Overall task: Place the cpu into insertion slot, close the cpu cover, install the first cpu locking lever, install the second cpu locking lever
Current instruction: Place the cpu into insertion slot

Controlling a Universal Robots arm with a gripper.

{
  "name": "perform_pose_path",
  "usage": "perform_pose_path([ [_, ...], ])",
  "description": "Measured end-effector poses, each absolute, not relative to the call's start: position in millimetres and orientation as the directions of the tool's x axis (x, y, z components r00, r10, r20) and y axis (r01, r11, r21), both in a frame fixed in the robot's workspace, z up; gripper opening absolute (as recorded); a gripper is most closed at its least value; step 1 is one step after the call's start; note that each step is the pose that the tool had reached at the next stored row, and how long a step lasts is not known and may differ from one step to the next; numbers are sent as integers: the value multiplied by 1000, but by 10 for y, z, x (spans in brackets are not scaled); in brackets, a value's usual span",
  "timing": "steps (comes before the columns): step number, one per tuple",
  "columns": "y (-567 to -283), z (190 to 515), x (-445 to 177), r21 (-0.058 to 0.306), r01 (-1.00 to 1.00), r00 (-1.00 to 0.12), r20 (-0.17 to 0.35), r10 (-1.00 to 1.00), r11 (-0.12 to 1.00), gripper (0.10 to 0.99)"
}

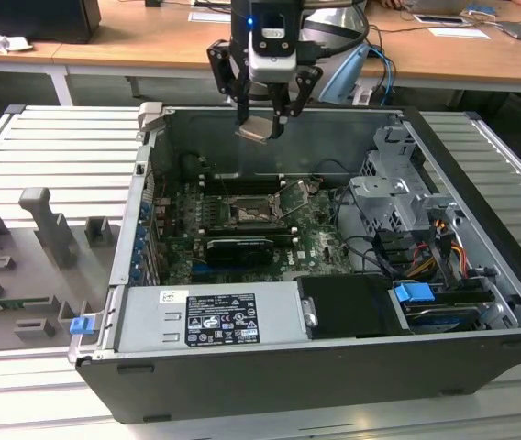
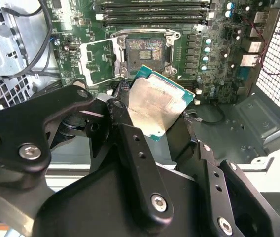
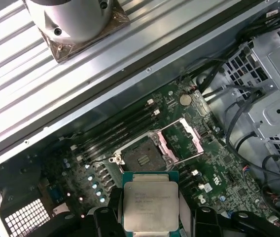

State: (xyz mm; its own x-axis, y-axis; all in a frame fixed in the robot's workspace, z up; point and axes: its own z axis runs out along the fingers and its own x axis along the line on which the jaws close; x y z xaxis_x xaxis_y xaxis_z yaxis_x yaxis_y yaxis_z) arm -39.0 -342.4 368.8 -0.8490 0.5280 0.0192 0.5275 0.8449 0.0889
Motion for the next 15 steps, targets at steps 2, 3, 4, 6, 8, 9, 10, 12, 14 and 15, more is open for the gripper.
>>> perform_pose_path([
  [2,-3424,3684,-390,89,555,-831,19,556,827,541],
  [3,-3424,3683,-390,89,565,-824,19,566,820,541],
  [4,-3423,3679,-390,88,587,-809,19,588,805,541],
  [6,-3424,3673,-390,88,615,-787,19,616,783,541],
  [8,-3424,3668,-389,88,635,-772,19,636,768,541],
  [9,-3424,3665,-389,88,640,-767,20,641,763,541],
  [10,-3424,3661,-390,88,648,-760,20,649,757,541],
  [12,-3424,3657,-390,87,656,-753,20,657,749,541],
  [14,-3424,3653,-390,87,664,-747,20,665,743,541],
  [15,-3424,3650,-390,87,668,-743,21,669,739,541],
])
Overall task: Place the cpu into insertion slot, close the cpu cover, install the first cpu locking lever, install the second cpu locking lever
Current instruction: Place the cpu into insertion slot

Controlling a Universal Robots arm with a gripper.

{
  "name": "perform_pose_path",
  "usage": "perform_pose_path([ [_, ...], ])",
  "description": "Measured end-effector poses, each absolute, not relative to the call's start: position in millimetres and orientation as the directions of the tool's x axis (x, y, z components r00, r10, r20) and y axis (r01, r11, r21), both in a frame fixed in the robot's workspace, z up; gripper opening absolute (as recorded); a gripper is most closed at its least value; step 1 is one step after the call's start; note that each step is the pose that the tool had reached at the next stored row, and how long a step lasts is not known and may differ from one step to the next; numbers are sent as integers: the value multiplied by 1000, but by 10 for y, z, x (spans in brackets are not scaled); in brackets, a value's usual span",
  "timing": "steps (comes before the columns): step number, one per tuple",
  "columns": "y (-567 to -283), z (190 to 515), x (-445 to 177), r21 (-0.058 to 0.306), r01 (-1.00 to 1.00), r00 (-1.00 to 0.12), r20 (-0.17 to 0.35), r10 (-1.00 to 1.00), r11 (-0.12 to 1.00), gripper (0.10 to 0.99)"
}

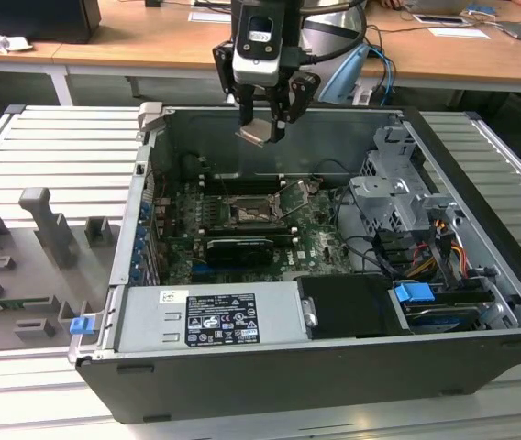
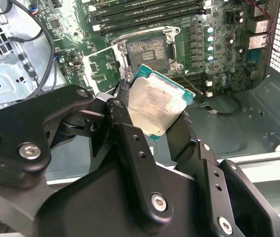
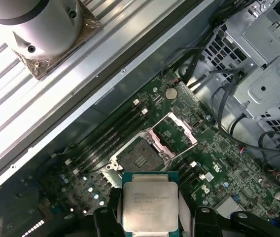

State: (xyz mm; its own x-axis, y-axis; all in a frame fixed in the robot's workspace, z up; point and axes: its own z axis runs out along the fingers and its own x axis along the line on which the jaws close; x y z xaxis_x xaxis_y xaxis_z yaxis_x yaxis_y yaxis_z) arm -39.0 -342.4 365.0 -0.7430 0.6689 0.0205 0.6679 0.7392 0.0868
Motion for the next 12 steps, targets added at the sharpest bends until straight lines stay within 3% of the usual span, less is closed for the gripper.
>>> perform_pose_path([
  [12,-3424,3609,-390,85,679,-733,21,680,729,541],
])
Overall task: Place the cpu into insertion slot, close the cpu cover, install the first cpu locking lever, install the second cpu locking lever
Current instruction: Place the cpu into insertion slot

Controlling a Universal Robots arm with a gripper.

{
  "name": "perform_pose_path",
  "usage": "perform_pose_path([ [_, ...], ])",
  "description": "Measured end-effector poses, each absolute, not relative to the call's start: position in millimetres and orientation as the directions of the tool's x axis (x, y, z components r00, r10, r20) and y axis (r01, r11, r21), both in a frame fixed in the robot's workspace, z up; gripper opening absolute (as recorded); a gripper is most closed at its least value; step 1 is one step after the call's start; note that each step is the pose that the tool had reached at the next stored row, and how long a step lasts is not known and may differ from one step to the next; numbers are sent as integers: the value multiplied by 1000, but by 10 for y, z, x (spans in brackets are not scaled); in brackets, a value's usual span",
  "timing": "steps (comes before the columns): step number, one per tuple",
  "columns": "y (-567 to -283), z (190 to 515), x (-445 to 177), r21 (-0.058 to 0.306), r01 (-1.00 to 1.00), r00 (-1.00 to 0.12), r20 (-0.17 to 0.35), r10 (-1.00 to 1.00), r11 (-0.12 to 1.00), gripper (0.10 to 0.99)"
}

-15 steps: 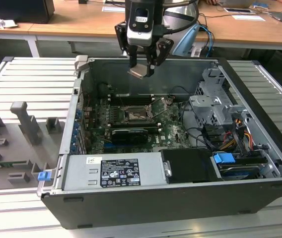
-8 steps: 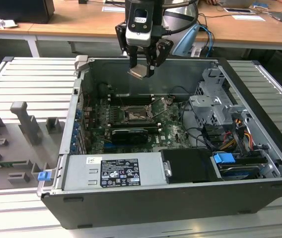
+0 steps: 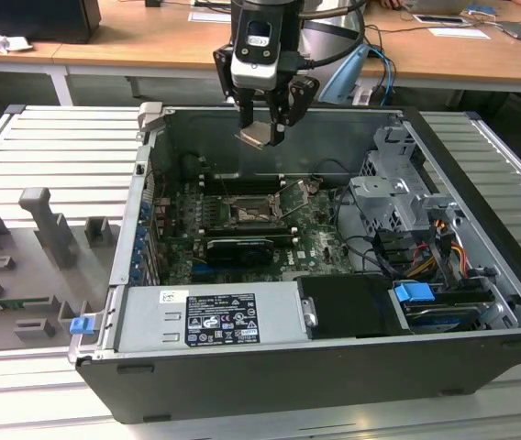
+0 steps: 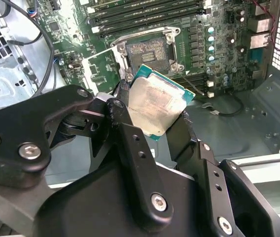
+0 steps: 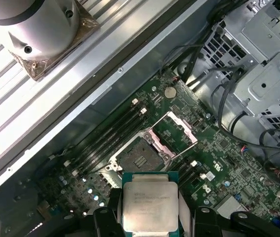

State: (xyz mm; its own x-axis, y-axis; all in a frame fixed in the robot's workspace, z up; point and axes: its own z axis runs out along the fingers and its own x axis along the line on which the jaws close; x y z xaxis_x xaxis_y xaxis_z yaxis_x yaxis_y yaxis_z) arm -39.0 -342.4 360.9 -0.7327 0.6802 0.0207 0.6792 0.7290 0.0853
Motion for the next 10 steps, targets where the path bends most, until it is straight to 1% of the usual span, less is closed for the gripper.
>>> perform_pose_path([
  [5,-3424,3603,-390,86,712,-700,21,713,697,541],
  [10,-3424,3592,-390,85,788,-613,21,790,609,541],
])
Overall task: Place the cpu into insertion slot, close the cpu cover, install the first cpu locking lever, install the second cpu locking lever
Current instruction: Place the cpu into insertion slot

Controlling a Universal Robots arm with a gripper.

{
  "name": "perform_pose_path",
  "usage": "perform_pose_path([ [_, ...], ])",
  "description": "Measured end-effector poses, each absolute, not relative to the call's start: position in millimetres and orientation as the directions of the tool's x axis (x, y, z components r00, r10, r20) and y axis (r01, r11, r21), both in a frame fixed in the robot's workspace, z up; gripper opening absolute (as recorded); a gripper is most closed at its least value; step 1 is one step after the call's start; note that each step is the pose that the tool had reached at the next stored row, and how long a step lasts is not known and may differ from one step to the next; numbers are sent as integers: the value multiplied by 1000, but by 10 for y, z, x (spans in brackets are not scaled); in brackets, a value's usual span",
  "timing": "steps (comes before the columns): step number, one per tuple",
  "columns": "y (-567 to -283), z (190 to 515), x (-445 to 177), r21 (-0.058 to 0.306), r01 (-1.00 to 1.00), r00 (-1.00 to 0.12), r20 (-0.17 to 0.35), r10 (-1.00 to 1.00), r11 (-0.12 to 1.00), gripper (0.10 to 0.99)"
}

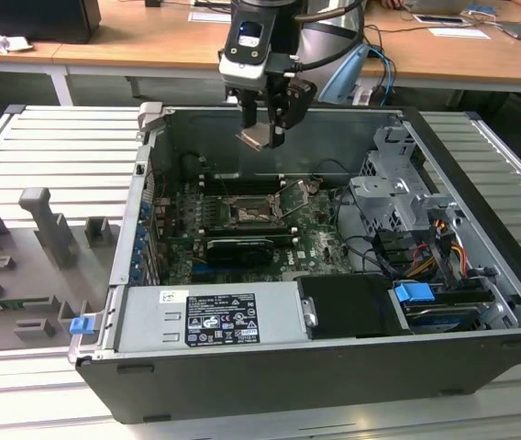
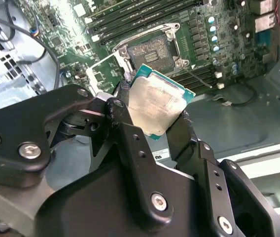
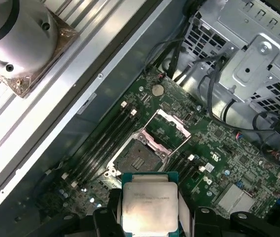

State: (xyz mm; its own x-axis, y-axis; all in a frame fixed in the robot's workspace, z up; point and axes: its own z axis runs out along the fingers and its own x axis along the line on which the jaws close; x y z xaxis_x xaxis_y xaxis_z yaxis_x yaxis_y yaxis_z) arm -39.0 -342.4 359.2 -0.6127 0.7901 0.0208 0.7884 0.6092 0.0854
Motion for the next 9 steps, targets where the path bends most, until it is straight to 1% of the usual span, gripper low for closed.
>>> perform_pose_path([
  [6,-3422,3583,-386,85,821,-568,21,823,565,541],
  [9,-3422,3574,-386,85,848,-526,21,850,522,541],
])
